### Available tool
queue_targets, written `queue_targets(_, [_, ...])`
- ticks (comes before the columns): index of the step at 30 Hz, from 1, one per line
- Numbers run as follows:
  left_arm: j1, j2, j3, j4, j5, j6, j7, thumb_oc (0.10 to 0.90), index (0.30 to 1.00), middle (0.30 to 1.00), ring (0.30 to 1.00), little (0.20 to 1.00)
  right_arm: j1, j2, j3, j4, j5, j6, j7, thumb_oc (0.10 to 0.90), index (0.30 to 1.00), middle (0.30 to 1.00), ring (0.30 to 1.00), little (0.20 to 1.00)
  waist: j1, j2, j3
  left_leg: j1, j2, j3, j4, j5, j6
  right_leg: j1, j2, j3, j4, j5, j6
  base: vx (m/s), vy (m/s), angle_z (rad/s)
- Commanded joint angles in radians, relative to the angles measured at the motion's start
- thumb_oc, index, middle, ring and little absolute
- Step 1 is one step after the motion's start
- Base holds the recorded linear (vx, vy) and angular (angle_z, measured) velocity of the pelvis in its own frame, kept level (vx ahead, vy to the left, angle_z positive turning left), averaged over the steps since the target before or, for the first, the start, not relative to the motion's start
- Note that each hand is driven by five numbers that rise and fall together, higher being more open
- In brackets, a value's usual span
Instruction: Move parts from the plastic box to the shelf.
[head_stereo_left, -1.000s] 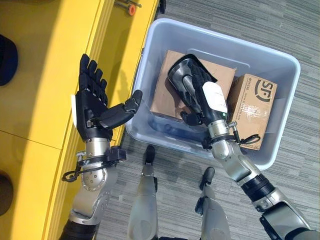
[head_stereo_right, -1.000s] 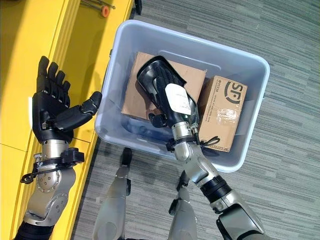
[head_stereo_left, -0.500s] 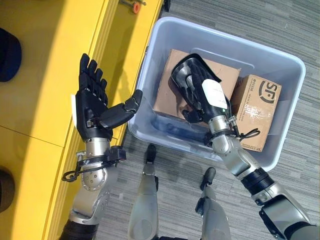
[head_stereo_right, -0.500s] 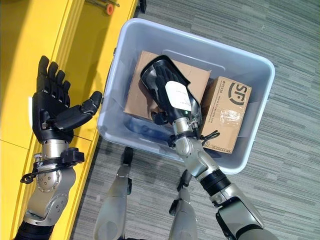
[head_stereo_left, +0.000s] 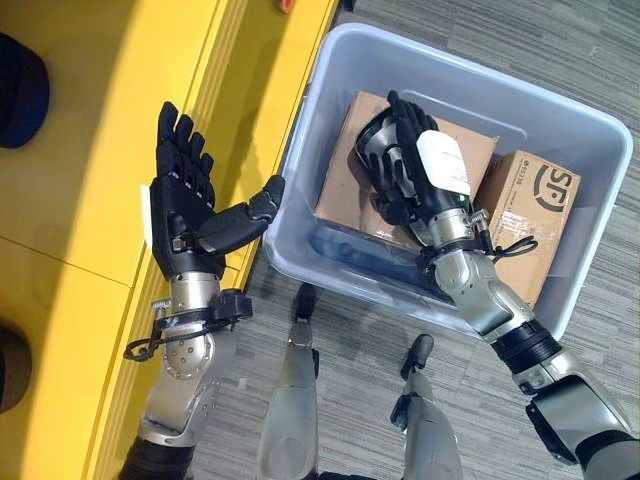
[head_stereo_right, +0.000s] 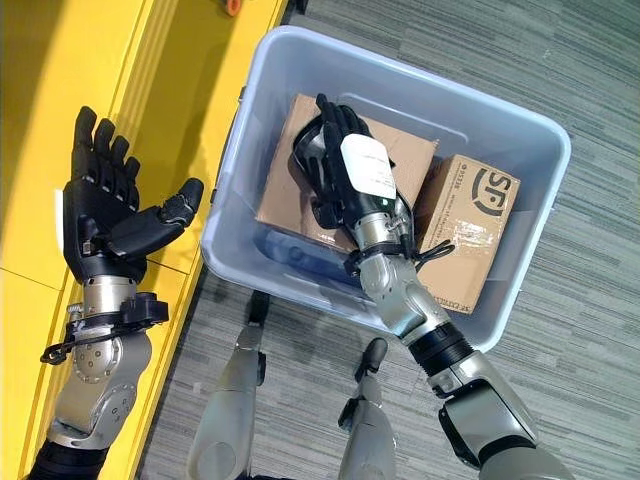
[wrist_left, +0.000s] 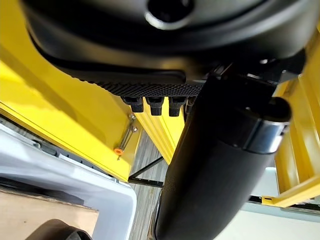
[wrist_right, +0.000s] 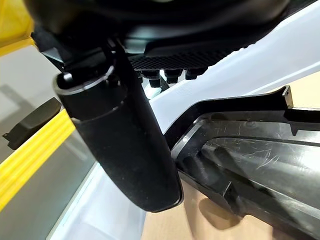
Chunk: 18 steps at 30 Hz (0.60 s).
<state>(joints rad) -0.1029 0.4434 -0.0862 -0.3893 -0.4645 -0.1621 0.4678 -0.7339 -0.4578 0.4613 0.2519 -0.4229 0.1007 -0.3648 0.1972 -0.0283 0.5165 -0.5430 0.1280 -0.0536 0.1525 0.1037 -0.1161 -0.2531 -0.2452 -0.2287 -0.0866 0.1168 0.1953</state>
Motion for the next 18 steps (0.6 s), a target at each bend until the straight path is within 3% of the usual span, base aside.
queue_targets(1, [-0.038,0.013,0.059,-0.089,0.027,-0.112,-0.012,0.900,1.000,1.000,1.000,1.000,-0.133,-0.002,-0.011,-0.023,0.017,-0.045,-0.024,0.900,1.000,1.000,1.000,1.000,-0.027,-0.019,-0.025,-0.142,-0.025,0.012,0.034,0.054,0.013,0.281,0.075,0.018,0.000,-0.310,-0.072,0.00,0.000,0.00])
queue_targets(18, [-0.036,0.012,0.054,-0.082,0.020,-0.107,-0.013,0.900,1.000,1.000,1.000,1.000,-0.118,0.034,0.002,0.107,0.094,-0.037,-0.009,0.900,1.000,1.000,1.000,1.000,-0.030,-0.018,-0.001,-0.154,-0.024,0.010,0.039,0.054,0.016,0.264,0.078,0.021,0.004,-0.309,-0.077,0.00,0.000,0.00])
